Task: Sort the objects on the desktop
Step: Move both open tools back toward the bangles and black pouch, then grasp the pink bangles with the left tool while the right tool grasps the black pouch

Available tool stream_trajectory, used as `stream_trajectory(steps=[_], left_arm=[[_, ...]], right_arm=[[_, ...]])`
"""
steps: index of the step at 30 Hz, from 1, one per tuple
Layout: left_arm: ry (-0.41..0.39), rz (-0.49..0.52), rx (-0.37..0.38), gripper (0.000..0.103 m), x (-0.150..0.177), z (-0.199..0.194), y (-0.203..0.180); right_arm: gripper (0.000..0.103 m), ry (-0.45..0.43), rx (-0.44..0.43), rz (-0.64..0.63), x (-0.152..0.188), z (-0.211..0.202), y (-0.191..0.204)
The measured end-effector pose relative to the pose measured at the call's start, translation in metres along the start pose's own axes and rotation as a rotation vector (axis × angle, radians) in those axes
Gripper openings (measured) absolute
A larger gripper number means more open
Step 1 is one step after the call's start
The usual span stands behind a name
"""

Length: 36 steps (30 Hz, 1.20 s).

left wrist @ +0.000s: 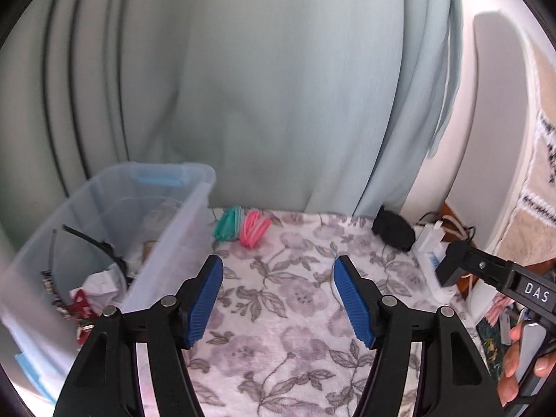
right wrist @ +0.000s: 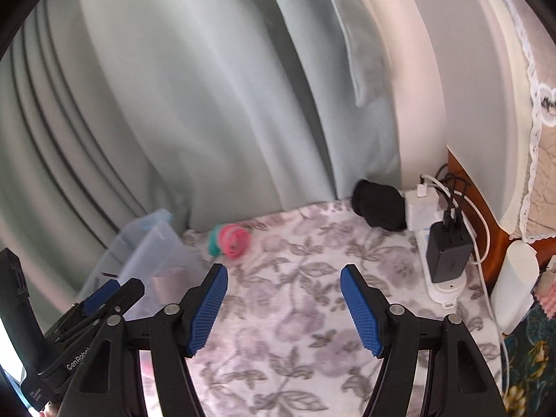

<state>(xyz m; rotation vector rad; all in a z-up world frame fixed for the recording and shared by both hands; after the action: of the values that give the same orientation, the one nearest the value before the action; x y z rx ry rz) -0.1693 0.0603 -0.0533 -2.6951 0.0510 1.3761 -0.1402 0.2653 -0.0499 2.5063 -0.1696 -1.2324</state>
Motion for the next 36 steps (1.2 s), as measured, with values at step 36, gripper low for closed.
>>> stream_trajectory(steps=[36], left_arm=[[0.196,0.058,-0.314,0.067,0.002,0.210,0.031]], right_arm=[[0.071,0.154,0.342,-0.111,-0.047,0.188,-0.093]])
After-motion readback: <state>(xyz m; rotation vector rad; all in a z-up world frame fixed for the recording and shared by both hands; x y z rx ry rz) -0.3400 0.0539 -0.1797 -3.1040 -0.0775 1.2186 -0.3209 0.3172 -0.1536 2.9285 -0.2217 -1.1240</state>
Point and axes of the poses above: each gripper's, at about its wrist camera, not at the fingertips, and z roughly the way its jaws point, y to its left, x to its underside, the point moved 7 cm from there along z, roughly the way its jaws point, and after that the axes turned 2 degrees about -z, right-handed, at the moved point
